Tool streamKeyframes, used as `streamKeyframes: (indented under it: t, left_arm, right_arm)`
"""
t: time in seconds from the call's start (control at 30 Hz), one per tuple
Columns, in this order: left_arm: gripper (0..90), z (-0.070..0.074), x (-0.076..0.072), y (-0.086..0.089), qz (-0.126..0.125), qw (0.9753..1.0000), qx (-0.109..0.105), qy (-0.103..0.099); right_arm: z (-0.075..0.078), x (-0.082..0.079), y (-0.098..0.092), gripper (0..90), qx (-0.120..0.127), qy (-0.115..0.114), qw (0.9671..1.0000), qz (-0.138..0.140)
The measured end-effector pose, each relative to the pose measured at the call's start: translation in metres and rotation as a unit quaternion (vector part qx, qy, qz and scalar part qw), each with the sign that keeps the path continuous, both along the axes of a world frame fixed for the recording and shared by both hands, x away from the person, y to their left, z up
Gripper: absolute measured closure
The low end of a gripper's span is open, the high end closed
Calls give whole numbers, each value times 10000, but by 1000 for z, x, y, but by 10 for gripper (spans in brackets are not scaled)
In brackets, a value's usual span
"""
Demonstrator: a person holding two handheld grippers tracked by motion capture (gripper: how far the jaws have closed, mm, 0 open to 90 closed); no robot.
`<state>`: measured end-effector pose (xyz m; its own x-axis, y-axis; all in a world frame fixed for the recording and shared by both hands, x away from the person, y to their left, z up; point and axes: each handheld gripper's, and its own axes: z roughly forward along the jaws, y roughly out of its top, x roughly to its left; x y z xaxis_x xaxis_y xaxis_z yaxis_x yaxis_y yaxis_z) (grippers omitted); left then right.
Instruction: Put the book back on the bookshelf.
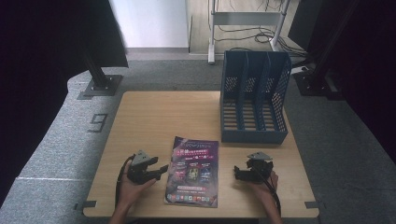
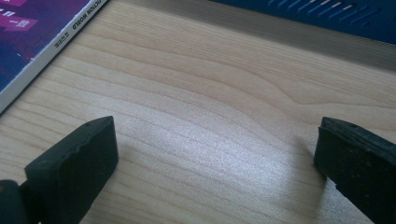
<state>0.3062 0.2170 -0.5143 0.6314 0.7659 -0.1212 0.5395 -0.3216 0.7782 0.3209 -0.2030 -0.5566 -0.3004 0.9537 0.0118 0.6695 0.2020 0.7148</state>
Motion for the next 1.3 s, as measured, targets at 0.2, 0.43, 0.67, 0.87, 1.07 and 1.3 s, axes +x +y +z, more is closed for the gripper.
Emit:
streamKeyframes:
  t: [0.2,0.43,0.67,0.87,1.07,1.3]
  left_arm:
    - [384,-2,3,-2,112,9998,112,112]
    - [384,0,3,1,162,9998,82,96]
    - [384,0,2,2,162,9998,71,100]
    - [383,3,0,2,159,9998,63,47]
    - [383,3,1,5,223,9997,24,62]
    - [382,6,-3,2,220,9998,30,1]
  right_arm:
    - [0,0,1,0,-48,-39,10000,-58]
    - [0,-2,-1,0,-4,-22,9999,-98]
    - [0,-2,0,22,9,-33,9999,-111]
    - [6,-3,8,94,77,-154,9998,-118]
    - [16,-6,14,100,334,-300,9990,61]
    - [25,-5,19,108,636,-338,9971,236]
